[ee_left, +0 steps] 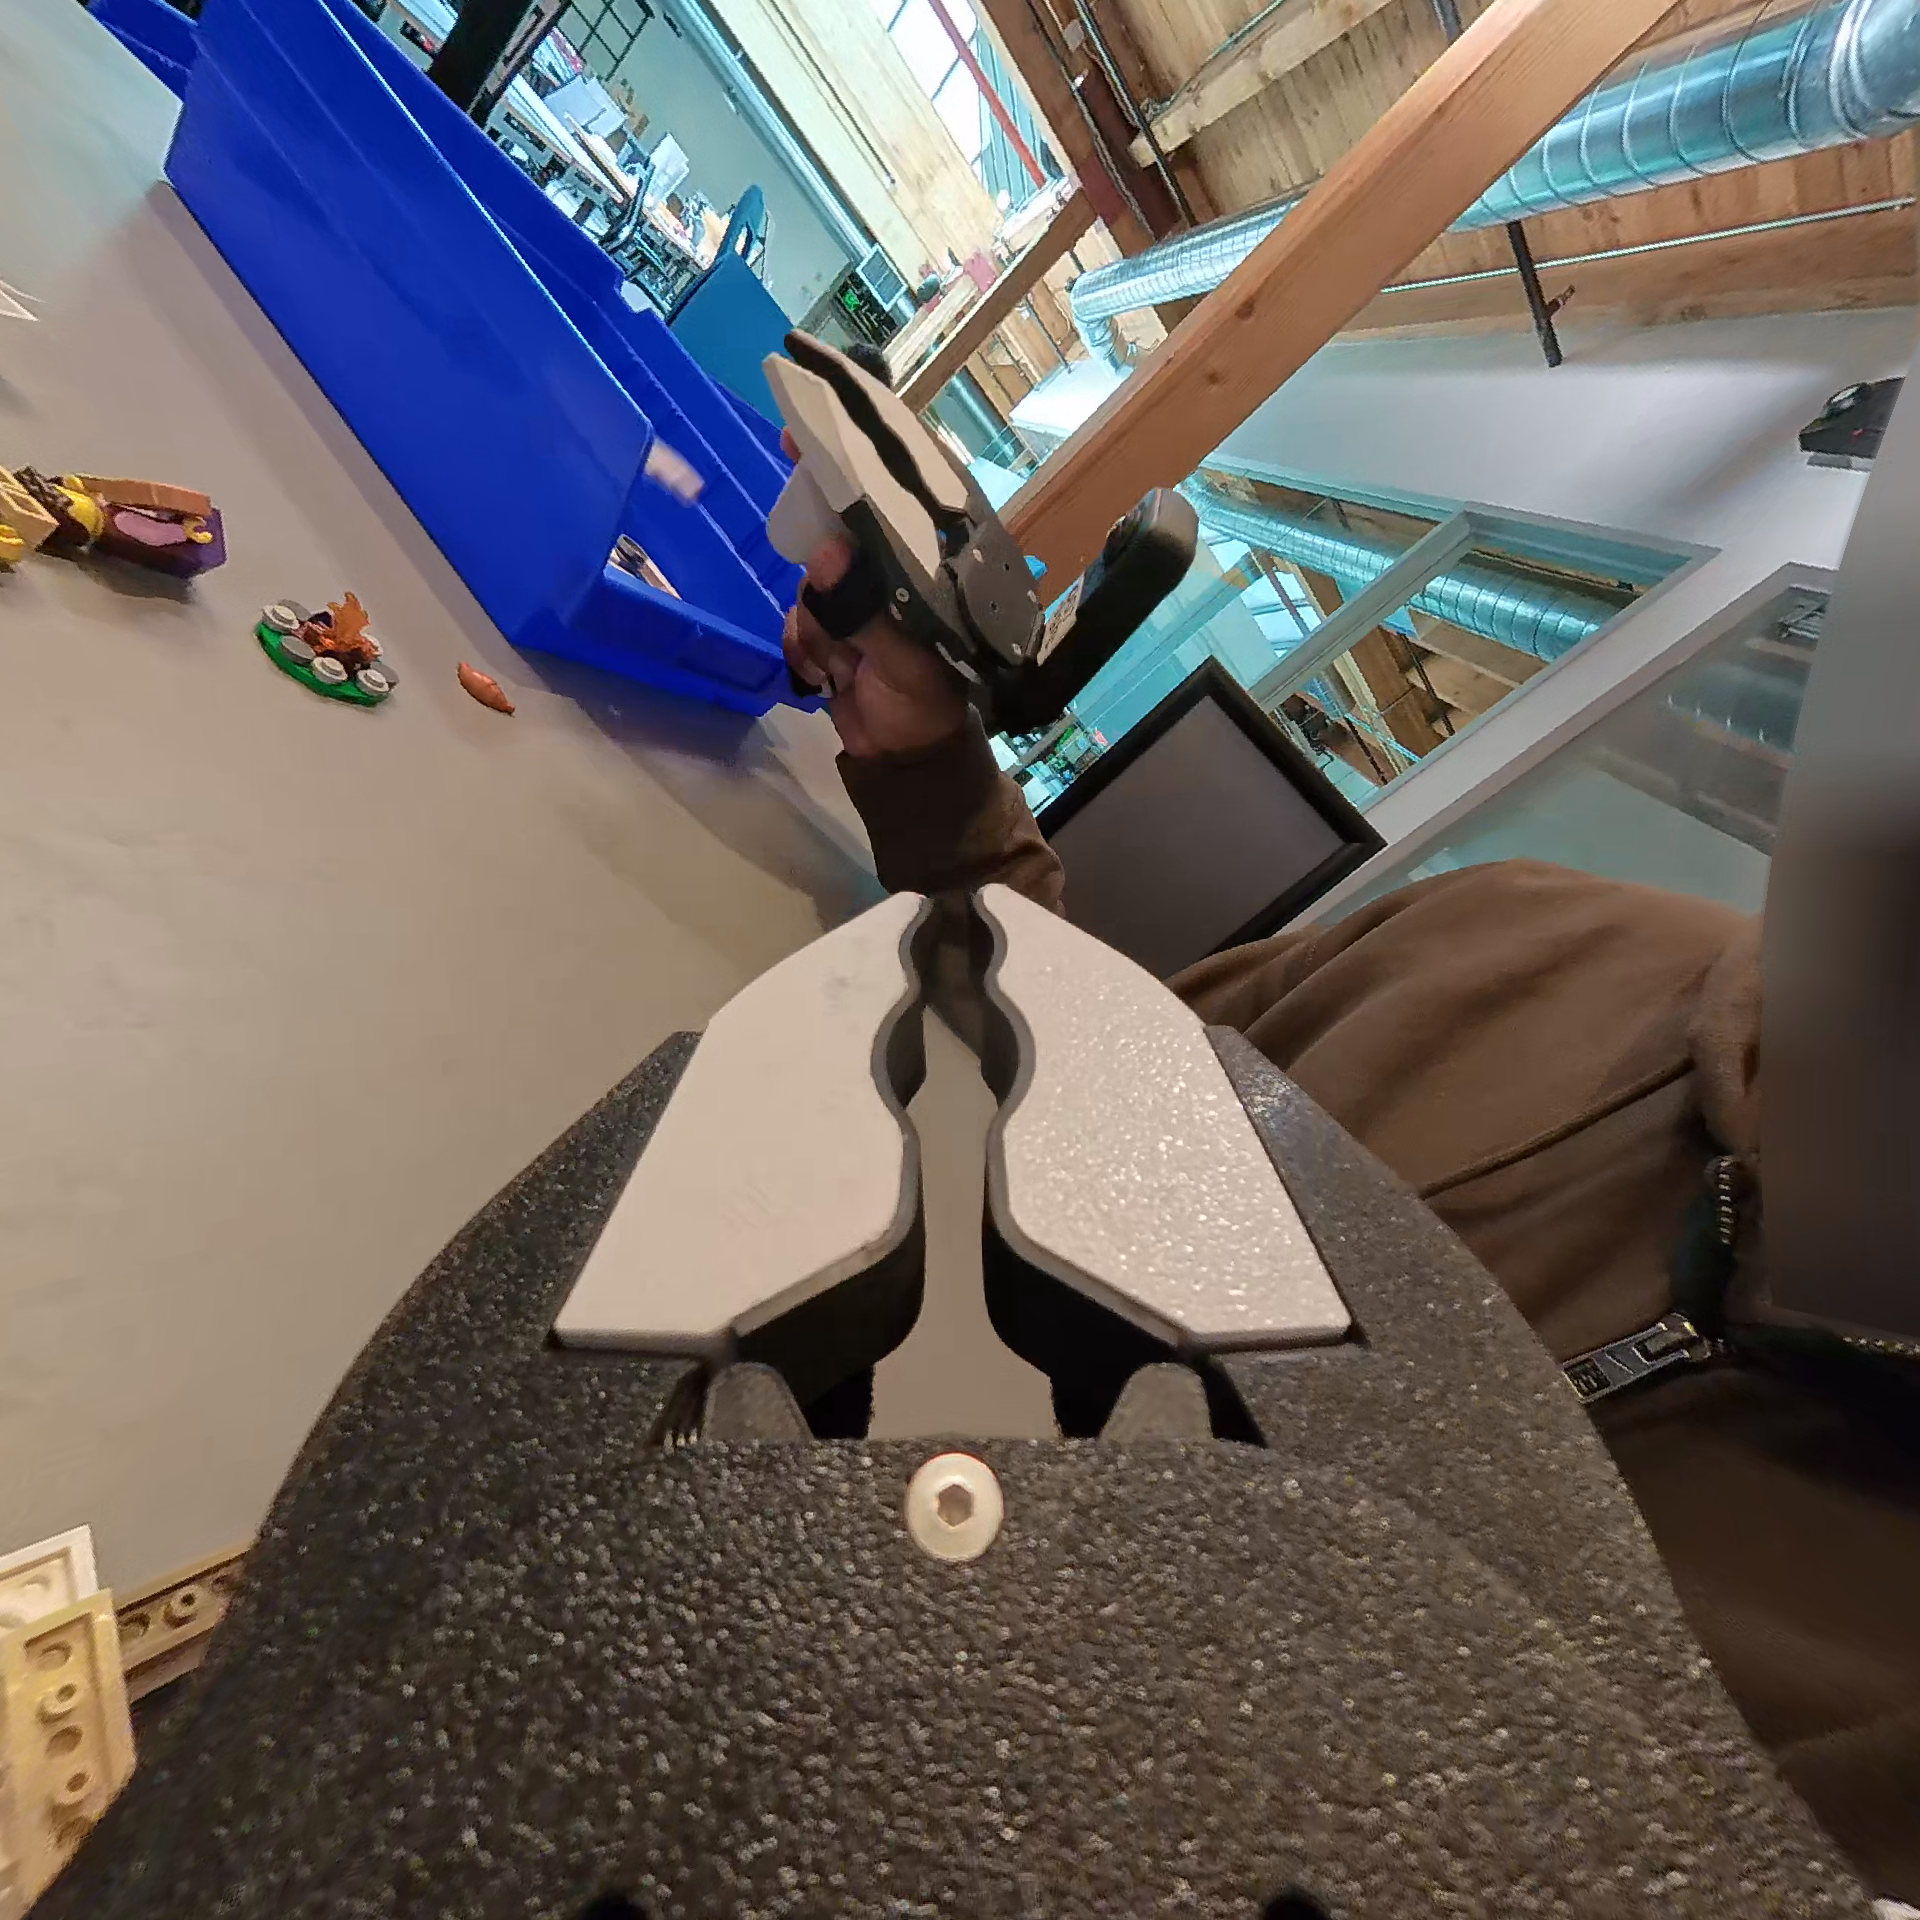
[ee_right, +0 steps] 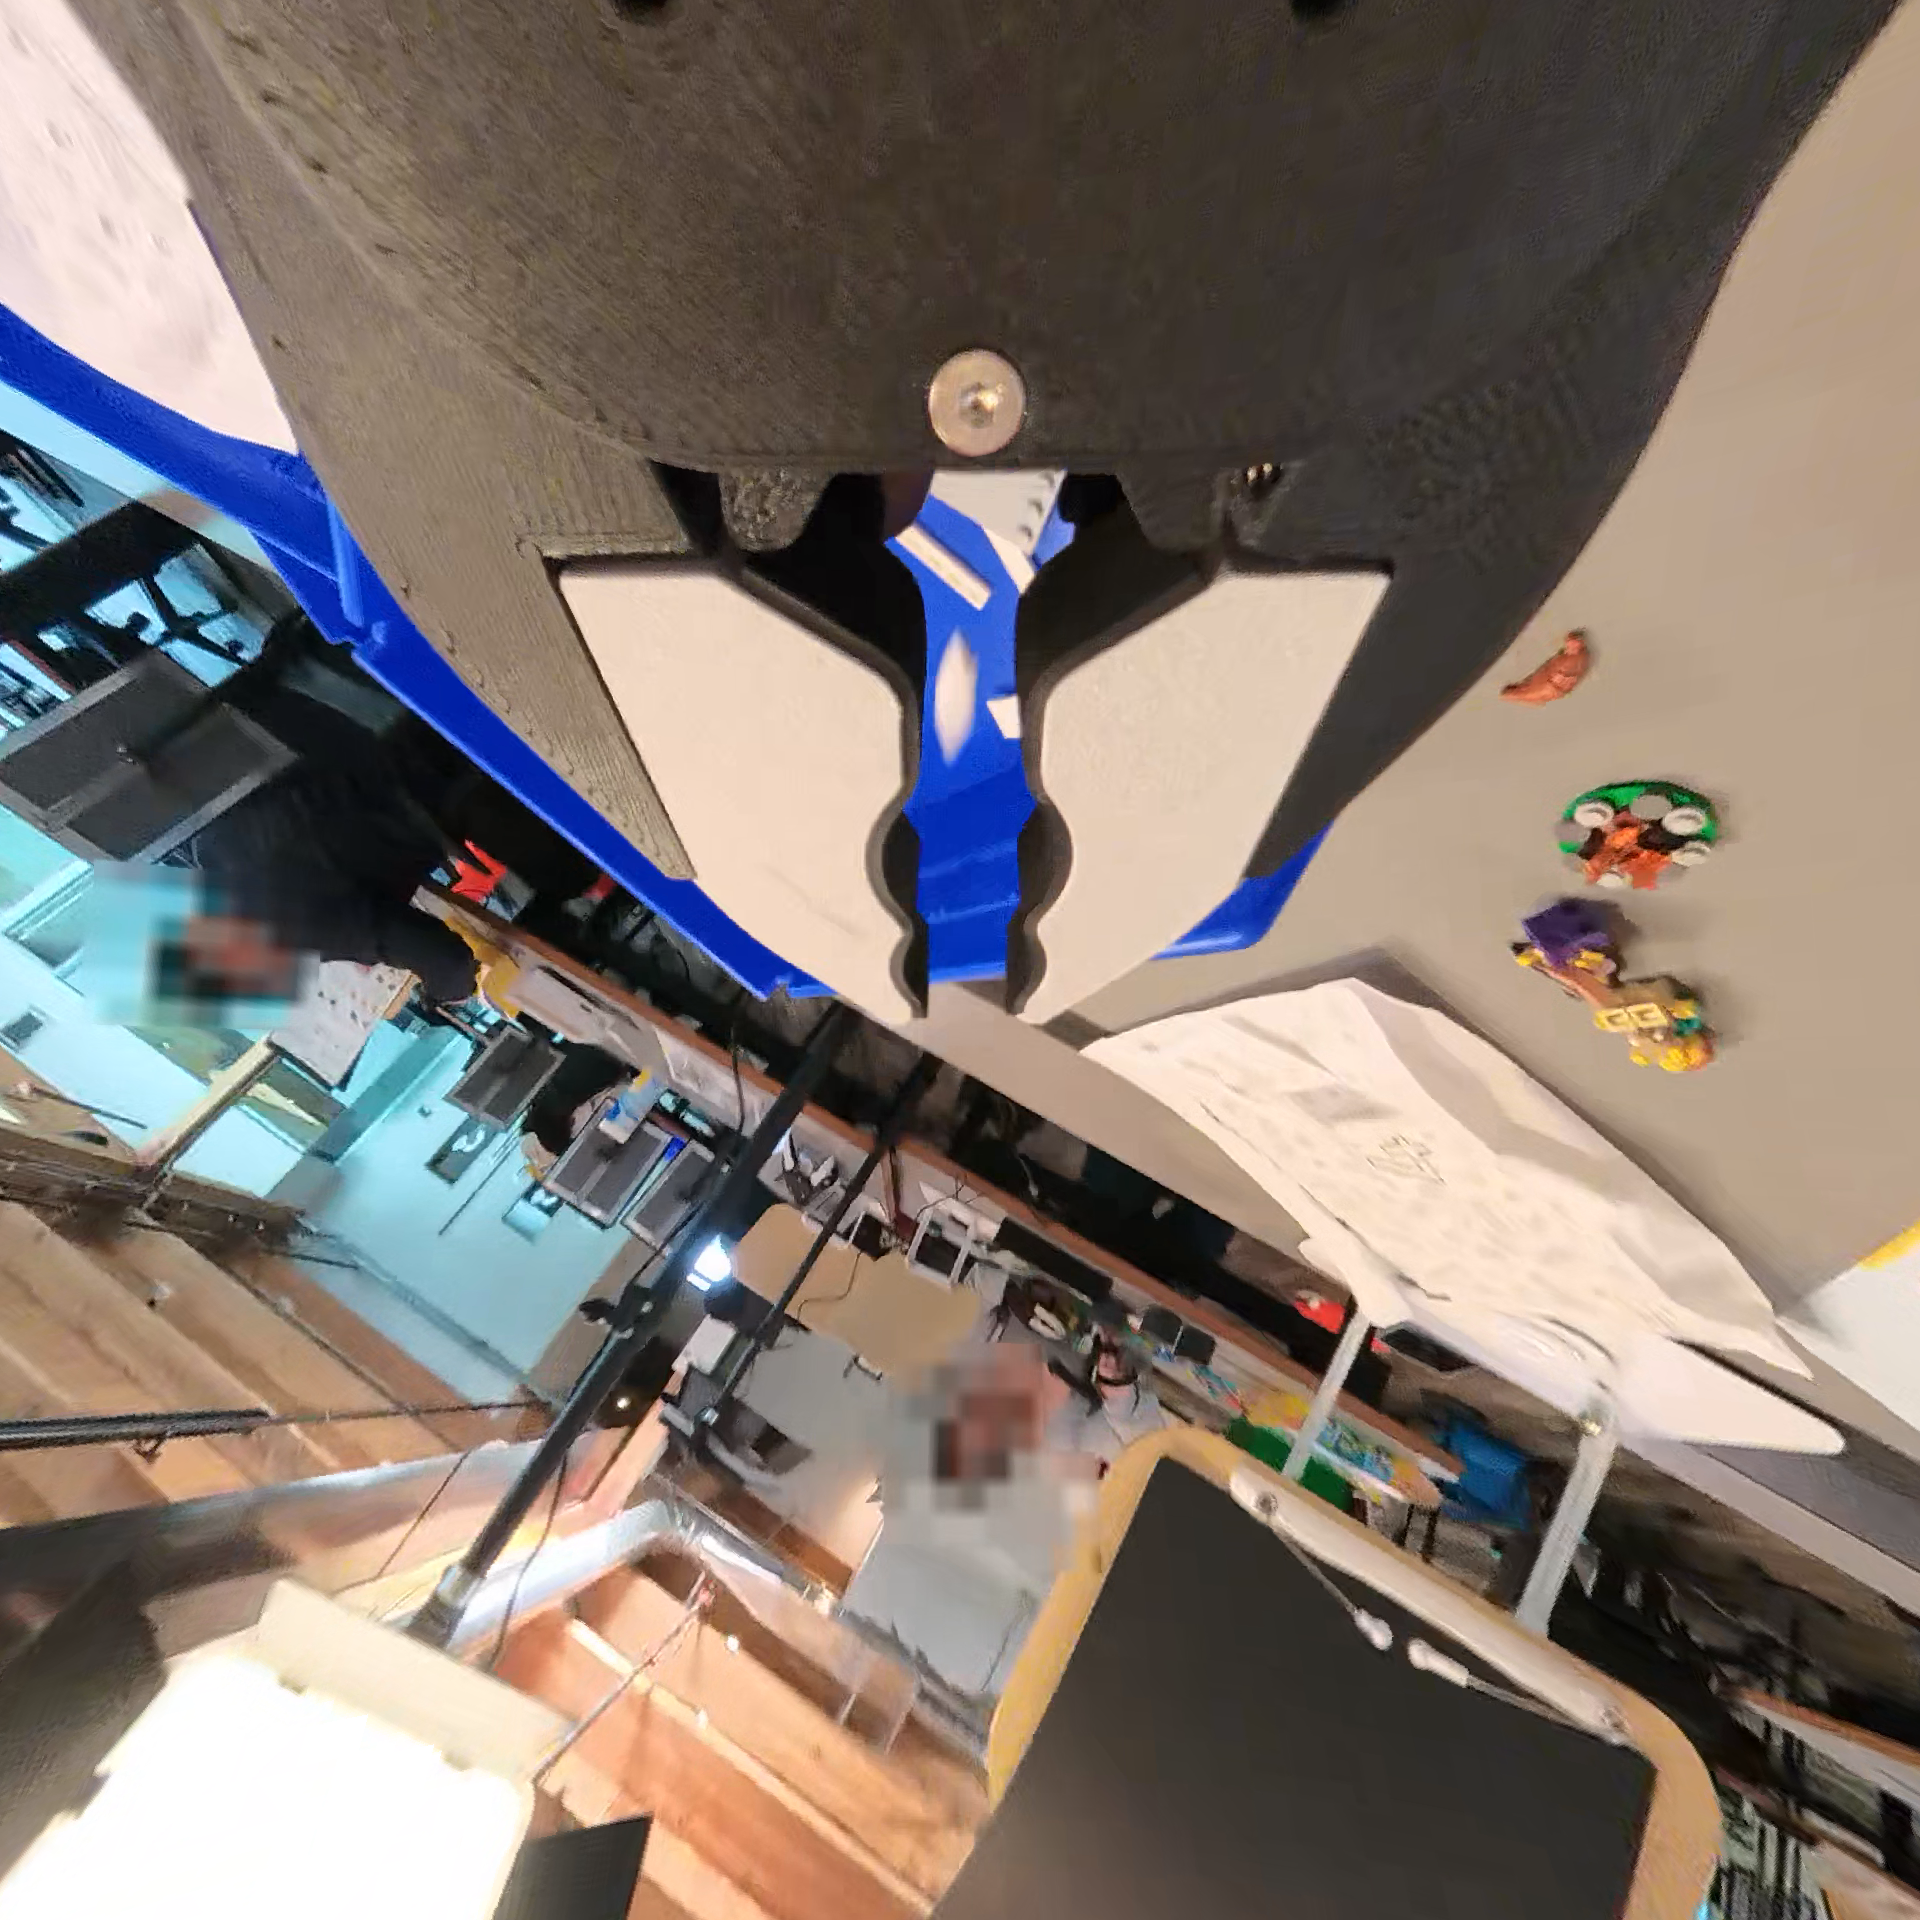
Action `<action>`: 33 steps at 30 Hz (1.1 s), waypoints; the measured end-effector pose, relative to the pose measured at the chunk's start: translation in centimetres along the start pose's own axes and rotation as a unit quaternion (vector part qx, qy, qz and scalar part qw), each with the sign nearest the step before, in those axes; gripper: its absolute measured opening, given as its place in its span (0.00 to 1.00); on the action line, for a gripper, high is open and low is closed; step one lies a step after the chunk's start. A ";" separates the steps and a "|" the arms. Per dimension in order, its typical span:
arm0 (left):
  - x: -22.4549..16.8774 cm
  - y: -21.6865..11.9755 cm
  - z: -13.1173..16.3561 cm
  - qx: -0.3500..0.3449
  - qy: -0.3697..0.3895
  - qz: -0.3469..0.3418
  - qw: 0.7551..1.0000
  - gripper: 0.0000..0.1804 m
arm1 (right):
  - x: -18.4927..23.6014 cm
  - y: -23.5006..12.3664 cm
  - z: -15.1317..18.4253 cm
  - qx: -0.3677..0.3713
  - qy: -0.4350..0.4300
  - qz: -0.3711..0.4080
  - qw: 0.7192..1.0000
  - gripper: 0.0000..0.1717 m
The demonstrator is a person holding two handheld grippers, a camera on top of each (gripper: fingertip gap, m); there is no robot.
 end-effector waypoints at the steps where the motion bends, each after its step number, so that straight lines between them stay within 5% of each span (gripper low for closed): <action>1: 0.0 -0.1 -0.1 0.000 0.002 -0.002 1.000 0.03 | 0.4 0.2 0.0 0.006 -0.005 -0.009 1.000 0.09; 8: -0.4 -2.3 -1.3 0.000 0.056 -0.071 0.996 0.03 | 7.7 -0.2 -2.3 -0.028 -0.064 -0.167 0.983 0.09; 13: -0.5 -3.9 -2.0 0.007 0.109 -0.145 0.983 0.05 | 18.2 -3.2 -3.9 -0.004 -0.106 -0.426 0.898 0.10; 18: 0.1 -5.3 -2.1 0.006 0.132 -0.204 0.970 0.06 | 24.6 -7.6 -4.7 0.060 -0.110 -0.532 0.837 0.13; 24: 0.2 -6.6 -2.4 -0.011 0.138 -0.228 0.964 0.06 | 26.5 -10.9 -5.2 0.135 -0.085 -0.549 0.821 0.16; 33: 0.0 -6.9 -2.5 -0.012 0.148 -0.241 0.959 0.06 | 28.2 -11.5 -5.5 0.174 -0.141 -0.465 0.856 0.22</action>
Point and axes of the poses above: each gripper's, where its closed fingertips meet, y out along the fingers, z out of its underside, x = y × z across the jaws, the point moved 7 cm from there along -y, back along the fingers, and after that the axes turned 9 degrees about x, right-handed, at the moved point
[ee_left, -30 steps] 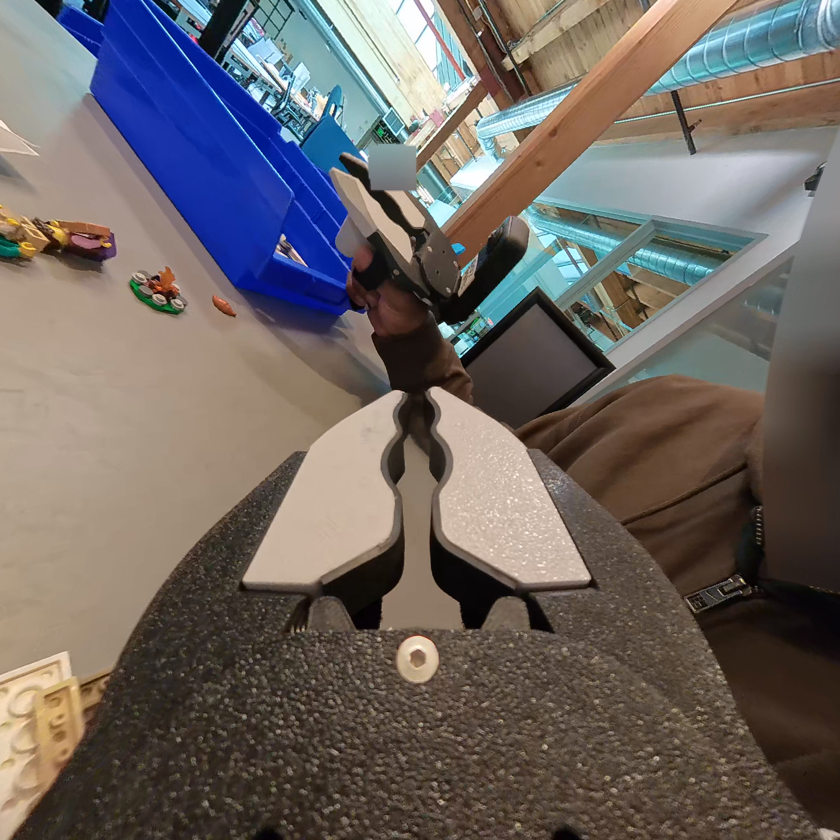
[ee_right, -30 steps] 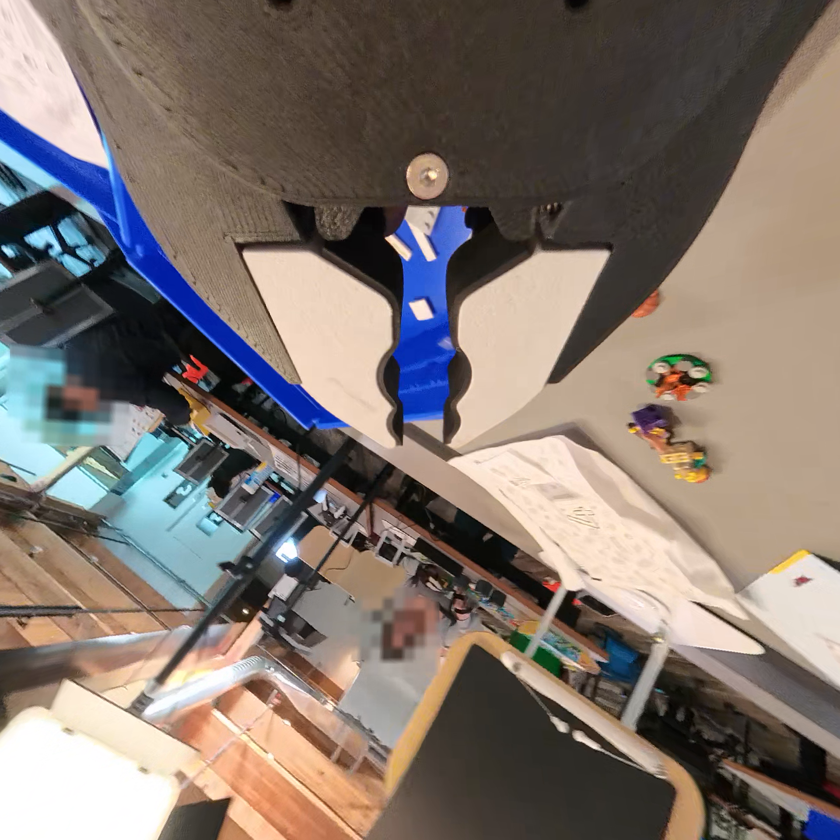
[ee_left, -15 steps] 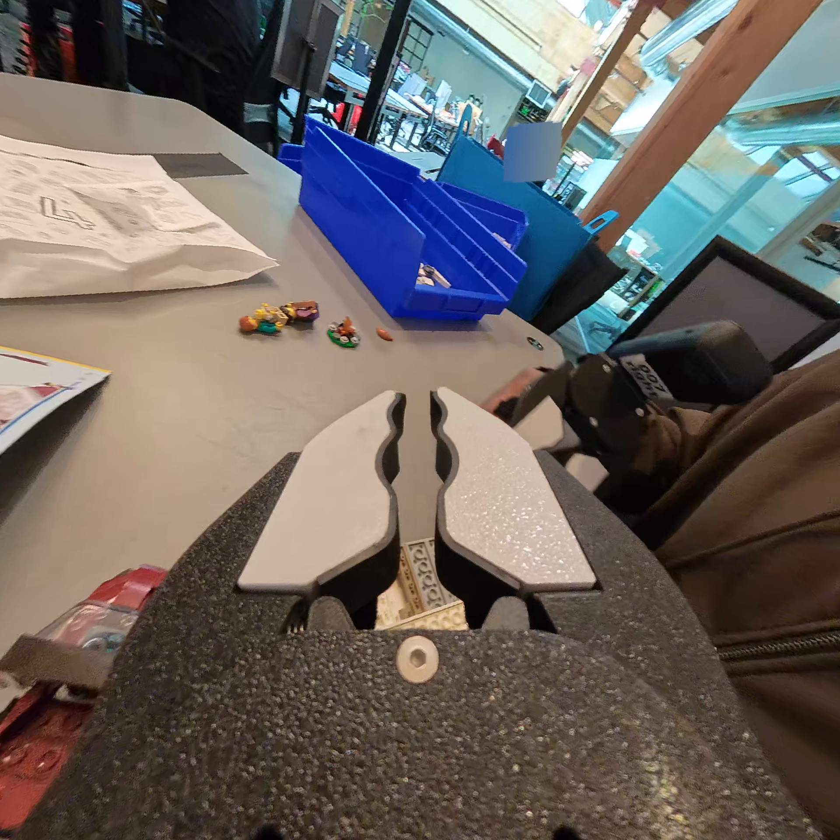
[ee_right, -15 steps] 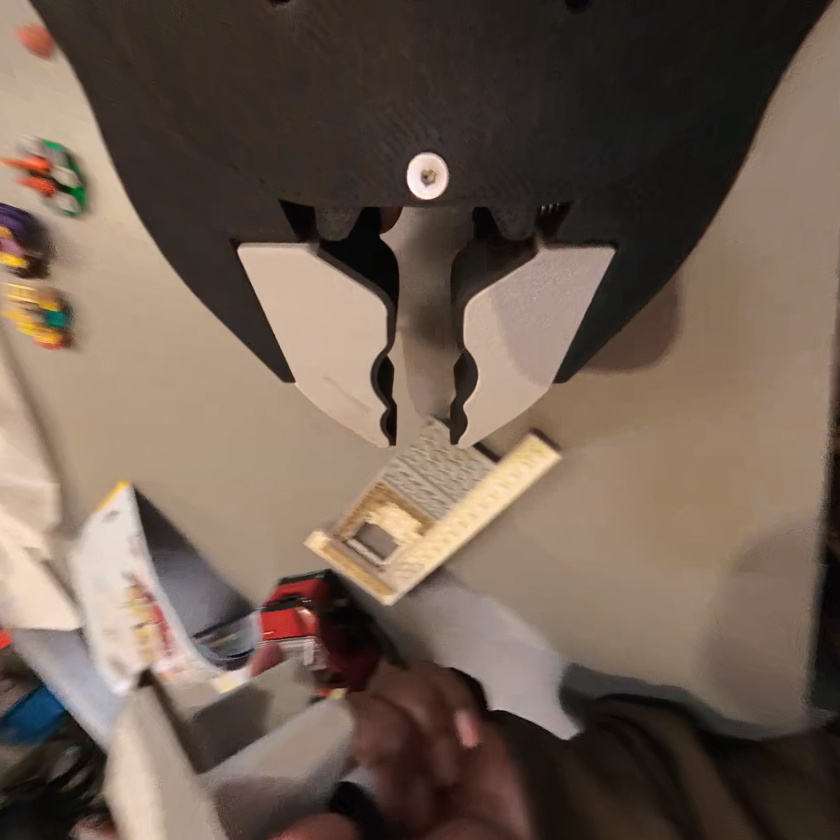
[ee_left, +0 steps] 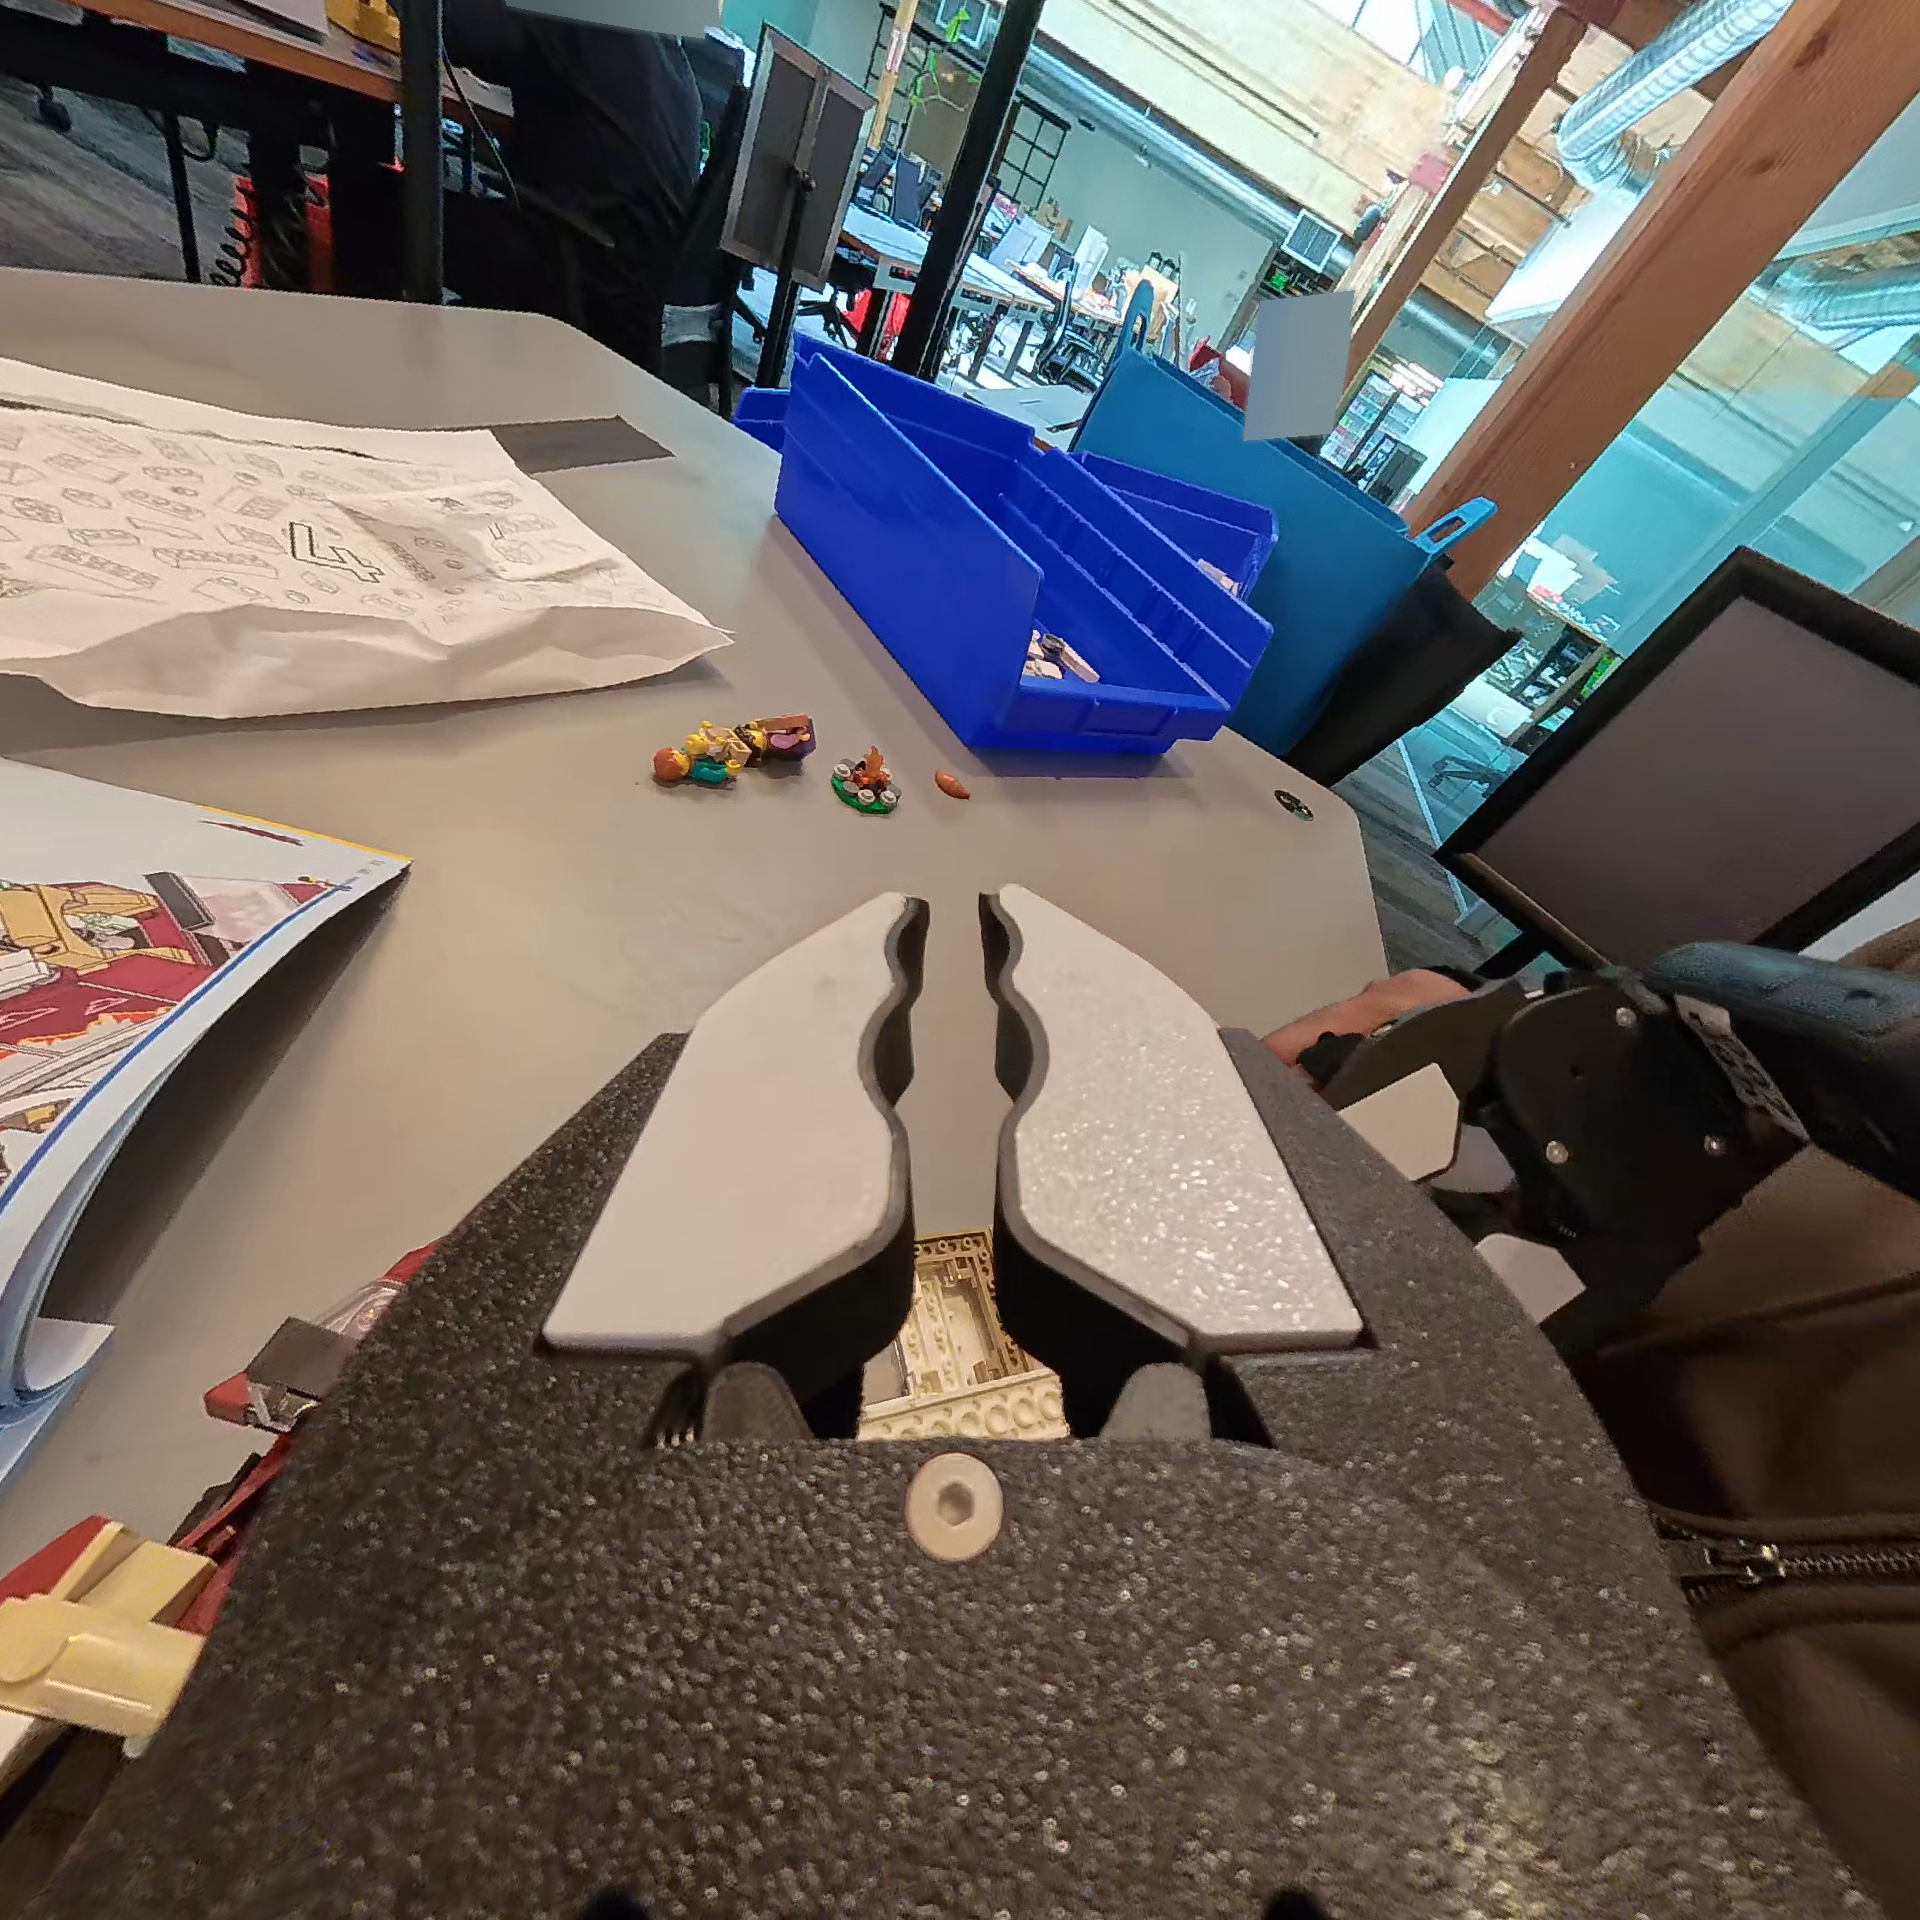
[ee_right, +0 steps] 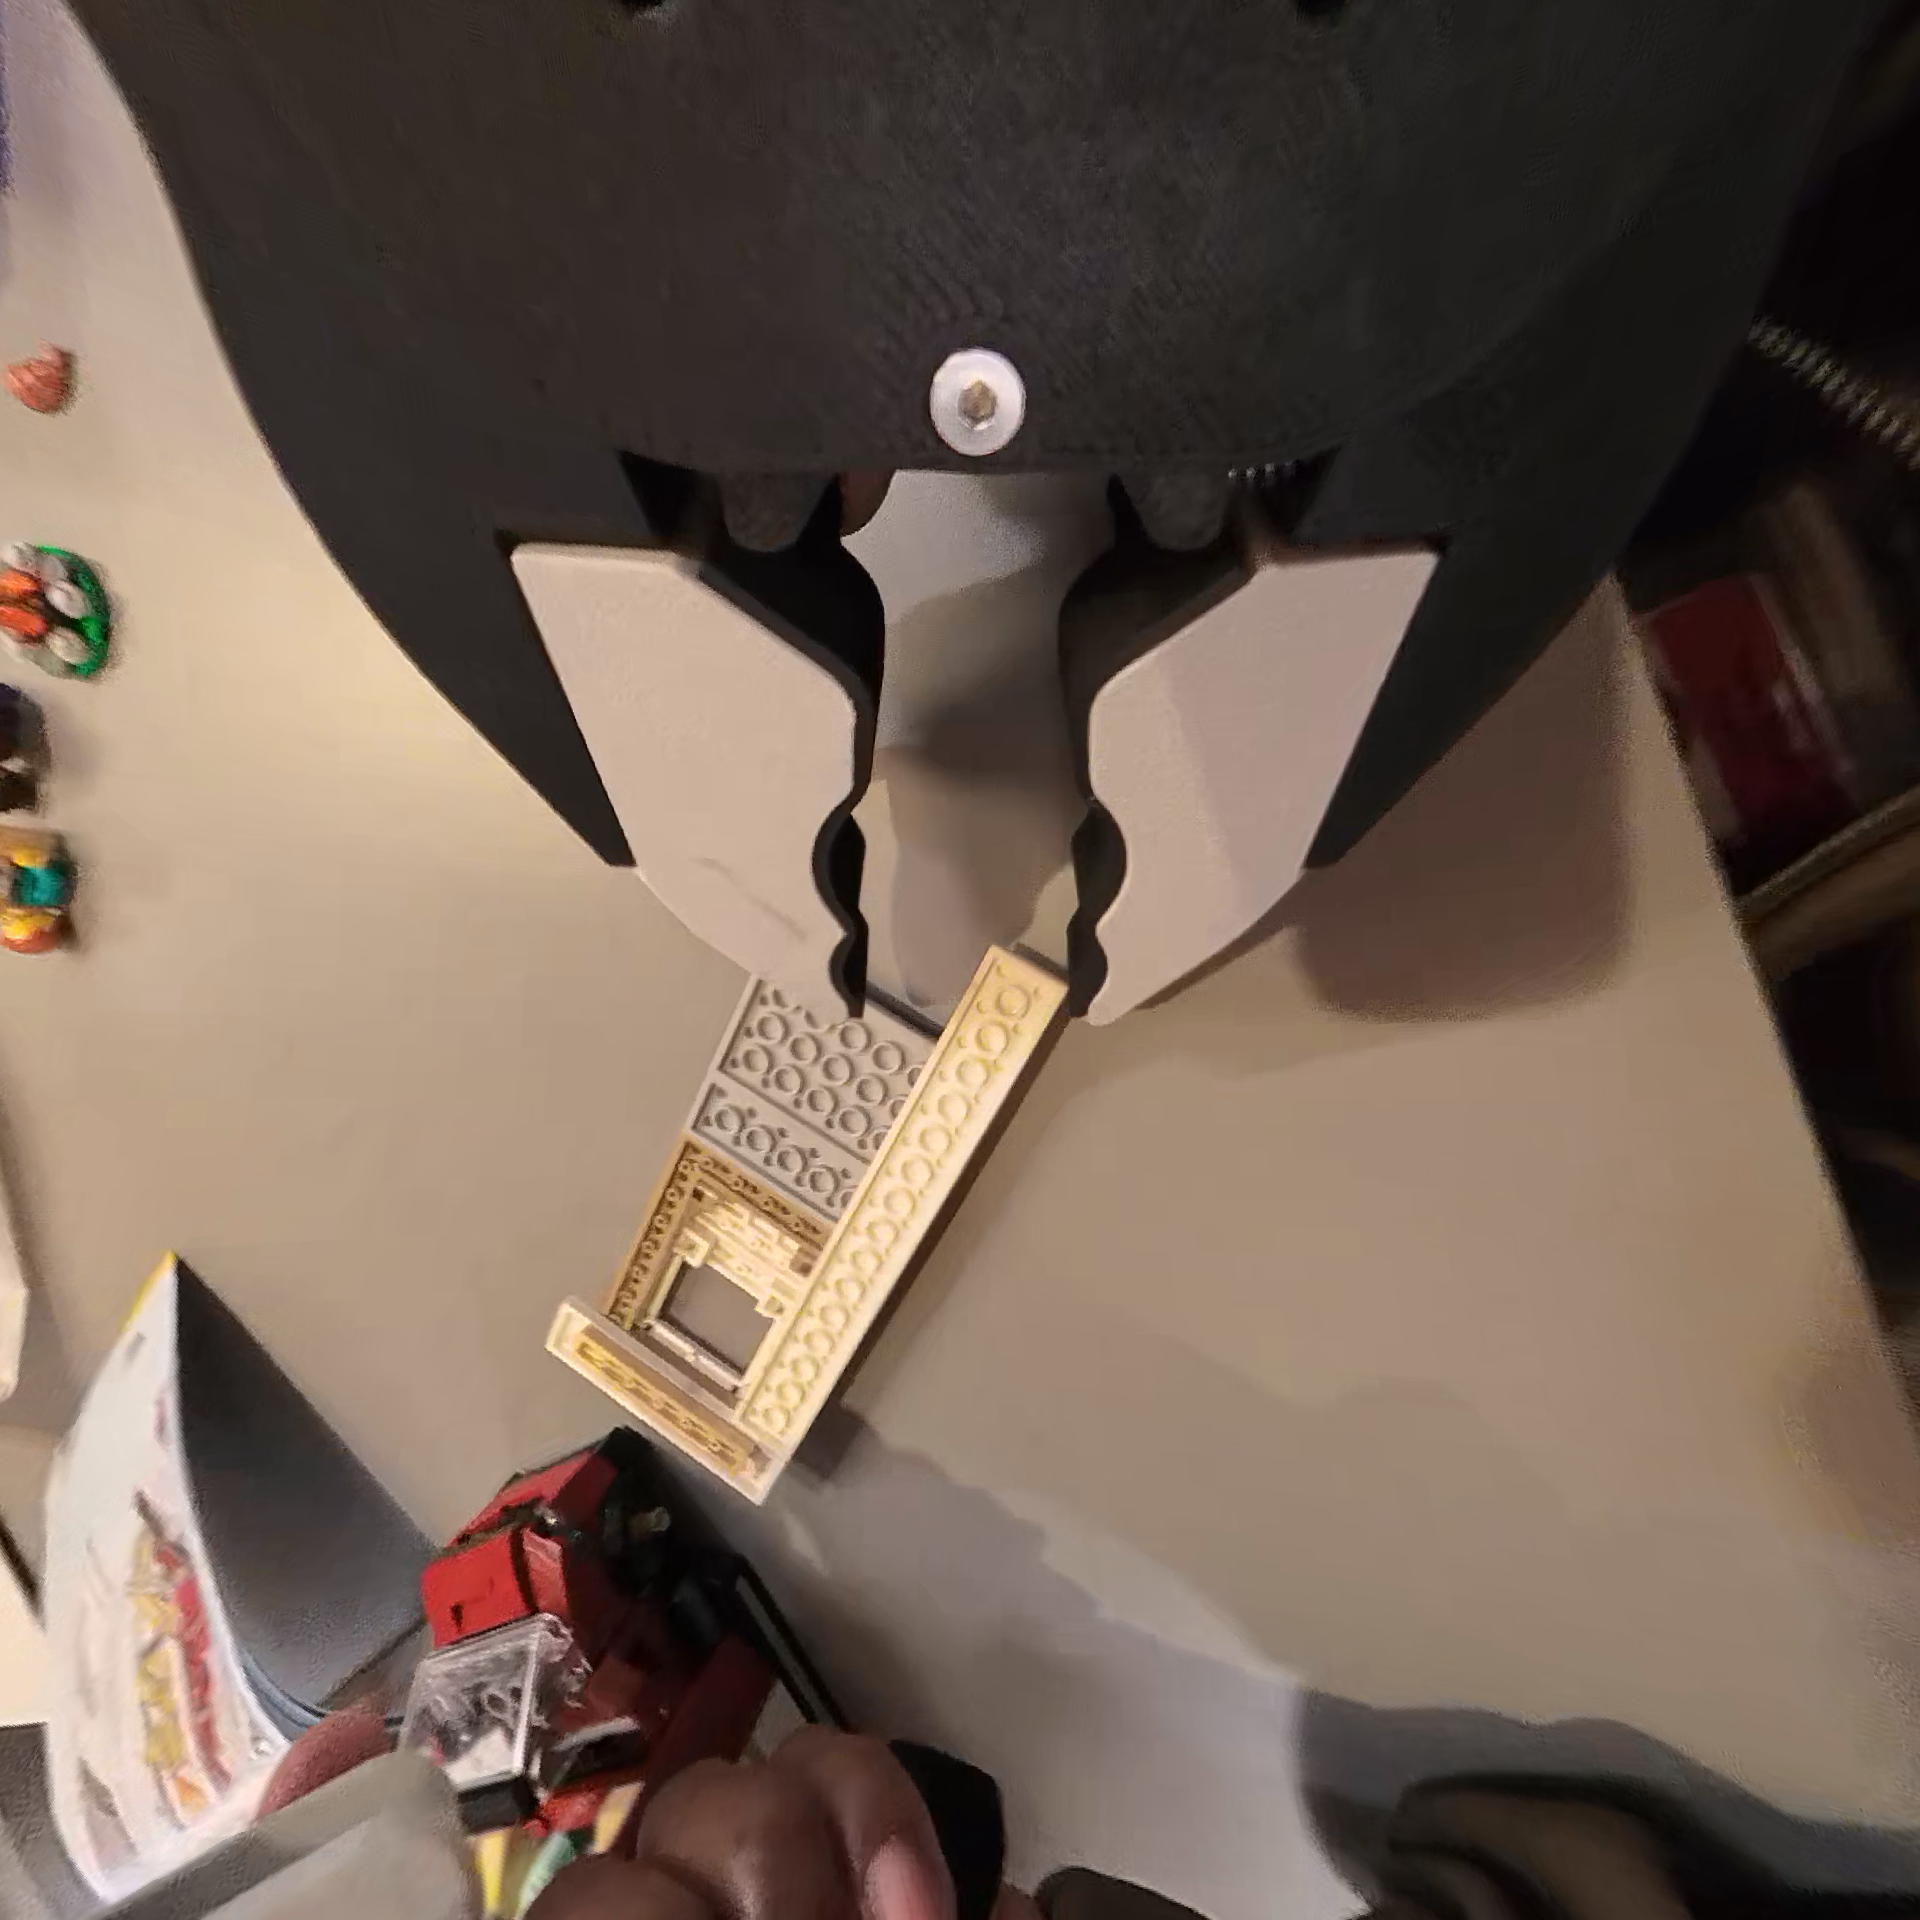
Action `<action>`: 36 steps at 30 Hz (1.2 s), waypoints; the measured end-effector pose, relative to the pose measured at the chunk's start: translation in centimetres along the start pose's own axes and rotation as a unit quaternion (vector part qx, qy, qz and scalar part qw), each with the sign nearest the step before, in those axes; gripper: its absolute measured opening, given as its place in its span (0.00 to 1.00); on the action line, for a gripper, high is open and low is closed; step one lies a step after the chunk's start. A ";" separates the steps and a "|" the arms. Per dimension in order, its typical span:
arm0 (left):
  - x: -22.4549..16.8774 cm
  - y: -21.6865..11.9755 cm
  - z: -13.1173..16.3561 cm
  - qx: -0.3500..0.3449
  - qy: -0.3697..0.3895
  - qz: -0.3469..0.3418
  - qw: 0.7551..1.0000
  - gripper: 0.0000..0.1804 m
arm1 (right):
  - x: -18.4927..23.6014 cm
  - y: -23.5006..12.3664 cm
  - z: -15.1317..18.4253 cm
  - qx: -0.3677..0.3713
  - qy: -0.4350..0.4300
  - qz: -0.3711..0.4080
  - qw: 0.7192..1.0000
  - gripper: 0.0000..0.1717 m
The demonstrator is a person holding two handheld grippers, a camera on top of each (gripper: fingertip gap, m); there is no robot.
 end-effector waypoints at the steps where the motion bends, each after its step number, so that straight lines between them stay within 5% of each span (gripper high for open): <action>1: 0.0 0.1 0.1 0.001 0.000 0.000 1.000 0.06 | 0.0 0.3 -0.1 0.010 -0.002 0.020 1.000 0.21; 5: 0.0 0.3 0.3 0.010 0.010 0.001 1.000 0.06 | 0.0 1.4 0.0 0.034 -0.003 0.070 0.997 0.01; 11: -1.0 1.1 1.4 0.095 0.104 -0.001 0.990 0.10 | -1.7 1.2 0.4 0.021 0.038 0.066 0.997 0.00; 16: -1.8 2.0 4.6 0.238 0.255 -0.029 0.937 0.19 | -2.5 0.5 0.5 0.001 0.032 0.061 0.998 0.01; 22: -2.5 2.4 5.9 0.276 0.296 -0.004 0.914 0.22 | -3.1 0.8 1.3 0.018 0.033 0.010 0.999 0.23; 26: -2.2 1.9 6.5 0.298 0.320 -0.008 0.899 0.23 | -3.7 1.5 1.5 0.032 0.033 0.025 0.999 0.09; 36: -1.6 2.1 7.0 0.315 0.355 -0.049 0.879 0.23 | -5.4 0.7 1.9 -0.006 0.118 -0.026 0.993 0.09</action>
Point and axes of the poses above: each gripper's, where its closed fingertips meet, y out along the fingers, z out of its underside, x = y × z across the jaws, the point moved 7 cm from there along -y, back along the fingers, and after that the axes turned 9 degrees about x, right-handed, at the moved point
